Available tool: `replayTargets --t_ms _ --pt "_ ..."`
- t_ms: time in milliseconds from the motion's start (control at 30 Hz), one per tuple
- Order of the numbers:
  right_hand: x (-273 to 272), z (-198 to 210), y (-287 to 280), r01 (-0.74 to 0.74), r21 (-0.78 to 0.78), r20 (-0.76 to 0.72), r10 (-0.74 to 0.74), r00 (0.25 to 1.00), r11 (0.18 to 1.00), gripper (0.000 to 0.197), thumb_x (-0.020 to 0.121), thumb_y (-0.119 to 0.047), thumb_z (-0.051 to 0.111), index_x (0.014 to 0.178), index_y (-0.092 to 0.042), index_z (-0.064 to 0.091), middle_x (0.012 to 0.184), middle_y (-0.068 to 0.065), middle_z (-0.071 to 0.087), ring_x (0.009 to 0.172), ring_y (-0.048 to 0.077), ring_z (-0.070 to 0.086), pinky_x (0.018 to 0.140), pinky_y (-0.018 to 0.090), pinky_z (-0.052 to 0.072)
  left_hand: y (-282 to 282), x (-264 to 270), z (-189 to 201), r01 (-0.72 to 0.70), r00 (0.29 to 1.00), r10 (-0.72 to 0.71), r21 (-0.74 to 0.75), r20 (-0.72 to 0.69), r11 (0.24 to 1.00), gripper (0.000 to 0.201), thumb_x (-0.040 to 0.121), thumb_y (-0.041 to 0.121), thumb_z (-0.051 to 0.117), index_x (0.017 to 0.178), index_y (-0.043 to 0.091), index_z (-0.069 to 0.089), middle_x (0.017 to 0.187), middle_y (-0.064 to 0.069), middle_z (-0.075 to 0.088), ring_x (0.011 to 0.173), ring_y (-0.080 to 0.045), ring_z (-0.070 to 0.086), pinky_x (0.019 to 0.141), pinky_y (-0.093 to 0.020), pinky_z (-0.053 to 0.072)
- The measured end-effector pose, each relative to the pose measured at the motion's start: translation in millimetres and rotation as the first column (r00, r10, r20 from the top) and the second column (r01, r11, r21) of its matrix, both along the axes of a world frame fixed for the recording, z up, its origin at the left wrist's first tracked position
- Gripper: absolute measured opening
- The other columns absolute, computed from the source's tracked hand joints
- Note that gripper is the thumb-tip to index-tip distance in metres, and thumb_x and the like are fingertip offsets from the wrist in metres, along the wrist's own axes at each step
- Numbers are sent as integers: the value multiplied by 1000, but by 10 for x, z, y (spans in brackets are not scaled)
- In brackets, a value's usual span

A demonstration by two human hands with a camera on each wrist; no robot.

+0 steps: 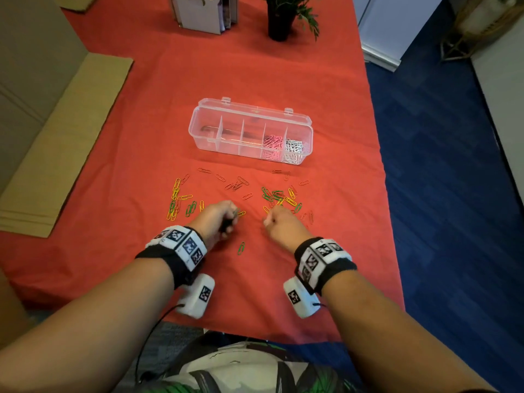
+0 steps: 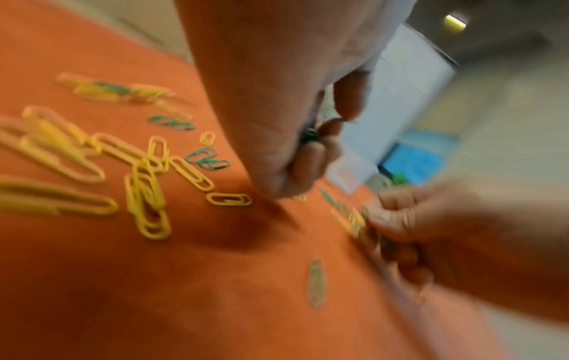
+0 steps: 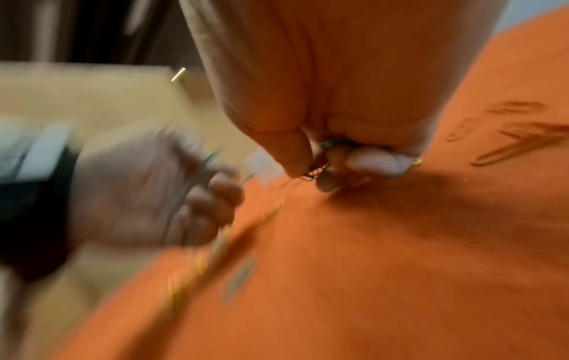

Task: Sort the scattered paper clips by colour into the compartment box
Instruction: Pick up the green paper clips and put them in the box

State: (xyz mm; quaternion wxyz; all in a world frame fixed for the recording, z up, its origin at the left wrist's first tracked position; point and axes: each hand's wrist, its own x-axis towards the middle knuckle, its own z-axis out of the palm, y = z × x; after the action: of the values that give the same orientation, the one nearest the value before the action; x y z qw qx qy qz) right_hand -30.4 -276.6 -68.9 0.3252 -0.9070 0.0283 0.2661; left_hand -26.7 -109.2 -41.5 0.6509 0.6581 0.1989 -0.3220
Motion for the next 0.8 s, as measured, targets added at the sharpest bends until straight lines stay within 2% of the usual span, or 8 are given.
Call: replayTargets --t_ms 100,200,300,400,500,600,700,800 --pt "53 87 -154 352 347 -184 -305 935 870 27 88 -2 46 70 -23 46 62 -4 41 54 12 37 41 15 32 43 -21 129 -125 988 75 -401 -137 908 10 53 14 32 59 14 39 58 -6 45 43 -16 36 45 -18 29" --pt "79 170 -288 556 575 -364 -421 831 600 28 92 2 37 87 -21 54 64 -3 37 49 6 31 42 16 26 50 -15 169 -140 984 54 -547 -171 826 18 54 16 33 63 11 49 62 -9 53 48 -19 47 49 -21 40" --pt "134 254 -438 677 679 -516 -471 715 284 26 94 -6 33 82 -14 54 68 -2 44 54 9 39 46 18 33 -11 -5 152 -160 976 72 -455 -205 876 19 68 12 37 66 13 55 58 -5 53 44 -14 50 47 -17 42" --pt "200 304 -567 761 640 -631 -492 600 108 28 93 -21 37 69 -15 49 60 -1 49 52 12 47 43 18 39 -102 -10 35 36 999 -36 -21 -37 999 27 87 19 48 60 17 50 55 0 39 39 -10 36 42 -14 27" --pt "272 242 -611 751 563 -457 -627 631 345 25 94 -6 36 74 -16 48 61 0 43 50 11 40 36 15 34 -109 -52 -54 408 848 -530 637 2 654 36 77 47 65 60 17 55 58 -2 55 55 -17 52 53 -22 37" --pt "345 172 -639 594 274 -158 -574 804 756 30 90 2 35 82 -20 53 71 2 51 55 14 45 39 16 38 -106 -124 -112 468 658 -736 852 -160 234 53 66 63 64 80 12 68 88 -10 70 89 -27 65 72 -28 47" --pt "372 148 -644 340 -177 52 -336 940 923 25 93 -16 44 108 -3 59 111 17 63 104 30 60 86 28 47 -149 -180 -155 456 612 -773 873 -168 171 46 68 55 66 88 14 70 99 -10 70 98 -28 65 80 -33 50" --pt "327 110 -544 210 -367 154 -164 974 906 36 90 -24 50 115 1 50 121 23 56 114 37 55 93 38 44 -199 -194 -121 474 612 -773 860 -168 188 30 75 41 66 92 17 71 102 -7 70 102 -25 63 81 -29 49"
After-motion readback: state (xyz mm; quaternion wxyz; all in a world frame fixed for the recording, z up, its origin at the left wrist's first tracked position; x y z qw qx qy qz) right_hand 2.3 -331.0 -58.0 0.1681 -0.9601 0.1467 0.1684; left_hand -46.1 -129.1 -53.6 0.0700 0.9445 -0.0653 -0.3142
